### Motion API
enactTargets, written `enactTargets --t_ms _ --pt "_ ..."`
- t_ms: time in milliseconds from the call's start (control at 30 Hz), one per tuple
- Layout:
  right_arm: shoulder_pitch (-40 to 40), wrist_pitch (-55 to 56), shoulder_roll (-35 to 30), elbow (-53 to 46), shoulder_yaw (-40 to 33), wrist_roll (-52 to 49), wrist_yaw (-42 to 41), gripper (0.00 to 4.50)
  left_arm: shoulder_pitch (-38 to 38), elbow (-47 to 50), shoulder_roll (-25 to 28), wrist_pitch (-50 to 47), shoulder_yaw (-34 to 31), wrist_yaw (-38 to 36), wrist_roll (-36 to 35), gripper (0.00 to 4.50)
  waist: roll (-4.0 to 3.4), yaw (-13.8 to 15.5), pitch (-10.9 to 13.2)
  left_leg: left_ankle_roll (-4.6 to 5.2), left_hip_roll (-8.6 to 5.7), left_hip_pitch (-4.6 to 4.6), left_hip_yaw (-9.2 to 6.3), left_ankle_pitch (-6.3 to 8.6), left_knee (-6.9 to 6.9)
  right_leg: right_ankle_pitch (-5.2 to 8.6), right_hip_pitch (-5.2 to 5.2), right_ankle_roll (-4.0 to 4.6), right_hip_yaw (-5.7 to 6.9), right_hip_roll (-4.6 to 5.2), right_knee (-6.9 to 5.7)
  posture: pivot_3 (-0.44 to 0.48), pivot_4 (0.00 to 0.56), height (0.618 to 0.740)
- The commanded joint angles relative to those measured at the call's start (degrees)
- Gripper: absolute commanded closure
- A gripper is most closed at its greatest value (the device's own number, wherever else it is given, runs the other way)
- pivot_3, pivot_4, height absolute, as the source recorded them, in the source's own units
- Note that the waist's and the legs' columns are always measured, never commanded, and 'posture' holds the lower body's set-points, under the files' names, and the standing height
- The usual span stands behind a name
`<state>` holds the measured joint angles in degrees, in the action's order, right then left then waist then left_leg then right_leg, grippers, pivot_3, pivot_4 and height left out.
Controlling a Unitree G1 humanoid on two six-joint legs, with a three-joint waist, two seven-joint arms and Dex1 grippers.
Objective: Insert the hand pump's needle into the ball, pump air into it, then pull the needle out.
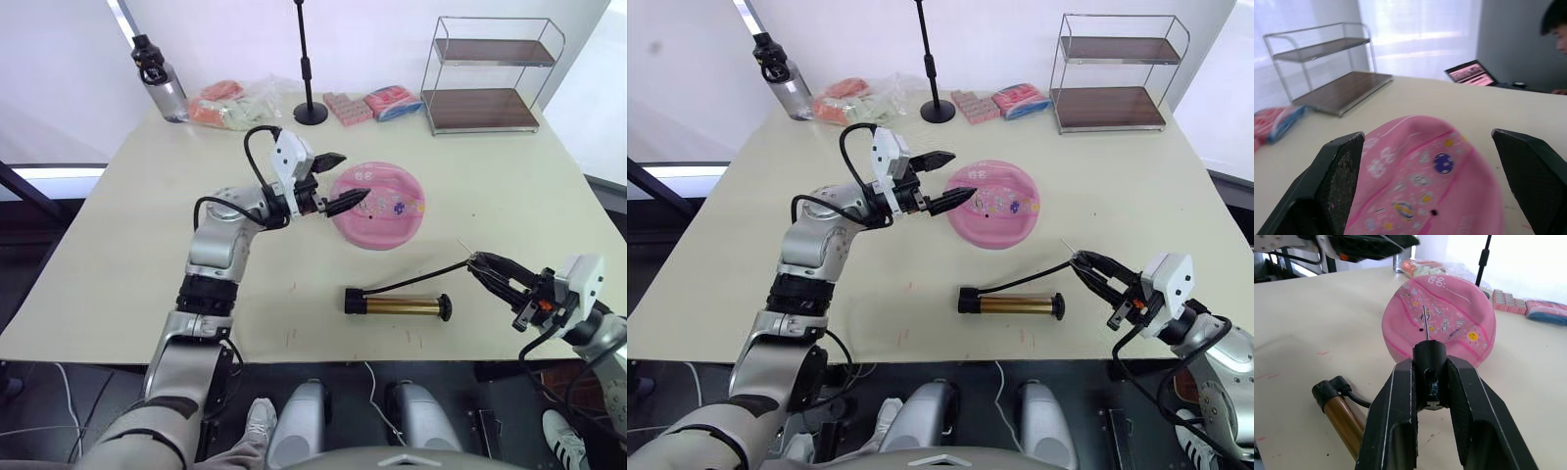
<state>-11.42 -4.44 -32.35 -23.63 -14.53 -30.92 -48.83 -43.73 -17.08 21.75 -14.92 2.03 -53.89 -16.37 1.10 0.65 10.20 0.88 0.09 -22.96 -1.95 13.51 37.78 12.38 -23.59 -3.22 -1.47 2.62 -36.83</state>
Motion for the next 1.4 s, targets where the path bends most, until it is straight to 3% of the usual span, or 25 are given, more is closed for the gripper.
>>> enactTargets --t_ms 33,433,667,867,900,933,967,1000,1100,1300,1400 --pt "0.1 1.9 0.5 -0.7 -1.5 -0.4 0.1 4.16 -4.0 -4.5 0.8 3.8 -0.9 -0.1 1.3 0.07 0.00 0.0 0.0 0.00 0.00 0.00 0.00 0.00 0.00 0.00 0.00 0.00 0.00 0.00 0.00 0.000 0.150 0.740" --pt "0.2 2.0 2.3 -2.1 0.1 0.8 2.5 4.16 -19.2 -32.4 -1.4 11.2 3.5 -5.2 9.2 0.07 0.02 0.0 0.0 0.00 -0.04 -0.04 0.00 0.00 0.00 0.00 -0.01 0.00 0.02 -0.01 0.01 0.000 0.150 0.740" --pt "1.0 1.6 2.6 -2.8 0.5 1.0 3.5 4.16 -24.4 -46.4 -3.7 15.4 4.1 -2.4 14.0 0.07 0.06 -0.4 0.0 0.00 -0.04 -0.04 0.01 0.00 -0.01 0.00 -0.02 -0.01 0.01 -0.01 0.01 0.000 0.150 0.740" --pt "1.1 1.0 2.5 -4.2 0.8 0.8 4.9 4.16 -25.9 -52.2 -5.7 17.8 2.4 1.9 15.3 0.07 0.08 -0.5 0.0 0.00 -0.04 -0.05 0.00 0.00 -0.01 0.00 -0.02 -0.02 0.01 0.00 0.00 0.000 0.150 0.740" --pt "1.1 0.7 2.5 -4.4 0.8 0.7 5.2 4.16 -26.0 -52.5 -5.8 18.0 2.1 2.4 15.4 0.56 0.08 -0.5 0.0 0.00 -0.04 -0.05 -0.01 0.00 -0.01 0.00 -0.02 -0.02 0.01 0.00 0.00 0.000 0.150 0.740" --pt "1.3 0.1 2.2 -4.8 0.9 0.7 5.6 4.16 -25.9 -52.5 -6.1 18.3 1.7 2.6 15.2 0.71 0.08 -0.5 0.0 0.00 -0.04 -0.05 -0.01 0.00 -0.01 0.00 -0.02 -0.02 0.01 0.00 0.00 0.000 0.150 0.740" --pt "1.4 -0.4 2.1 -5.1 0.9 0.7 6.0 4.16 -25.9 -52.5 -6.2 18.5 1.4 2.7 15.1 1.32 0.08 -0.5 0.0 0.00 -0.04 -0.05 -0.01 0.00 -0.01 -0.01 -0.02 -0.02 0.01 0.00 0.00 0.000 0.150 0.740" --pt "1.7 -1.4 2.0 -5.4 1.0 0.6 6.6 4.16 -25.7 -52.3 -6.4 18.6 1.1 2.5 14.9 1.56 0.09 -0.6 0.1 0.00 -0.04 -0.05 0.00 0.00 -0.01 0.00 -0.02 -0.02 0.01 0.00 0.00 0.000 0.150 0.740" --pt "3.1 -7.2 1.1 -7.4 1.2 -1.9 9.0 4.16 -24.8 -51.1 -6.8 18.9 0.7 2.5 14.6 2.96 0.11 -0.7 0.1 0.00 -0.04 -0.05 0.01 0.00 0.00 -0.01 -0.02 -0.02 0.01 0.00 -0.01 0.000 0.150 0.740" --pt "10.2 -20.0 -1.3 -10.8 3.6 -3.8 15.3 4.16 -21.7 -46.0 -8.2 18.6 -0.1 3.3 14.1 4.45 0.11 -1.0 0.1 0.00 -0.03 -0.03 -0.01 0.00 0.00 -0.02 -0.02 -0.01 0.01 0.00 -0.07 0.000 0.150 0.740" --pt "16.1 -28.2 -2.8 -11.5 5.3 -5.5 18.8 4.16 -19.7 -43.1 -8.8 18.3 -0.1 4.2 14.3 4.45 0.11 -1.0 0.1 0.00 -0.03 -0.04 -0.03 0.00 0.00 -0.02 -0.02 -0.01 0.01 0.00 -0.06 0.000 0.150 0.740"
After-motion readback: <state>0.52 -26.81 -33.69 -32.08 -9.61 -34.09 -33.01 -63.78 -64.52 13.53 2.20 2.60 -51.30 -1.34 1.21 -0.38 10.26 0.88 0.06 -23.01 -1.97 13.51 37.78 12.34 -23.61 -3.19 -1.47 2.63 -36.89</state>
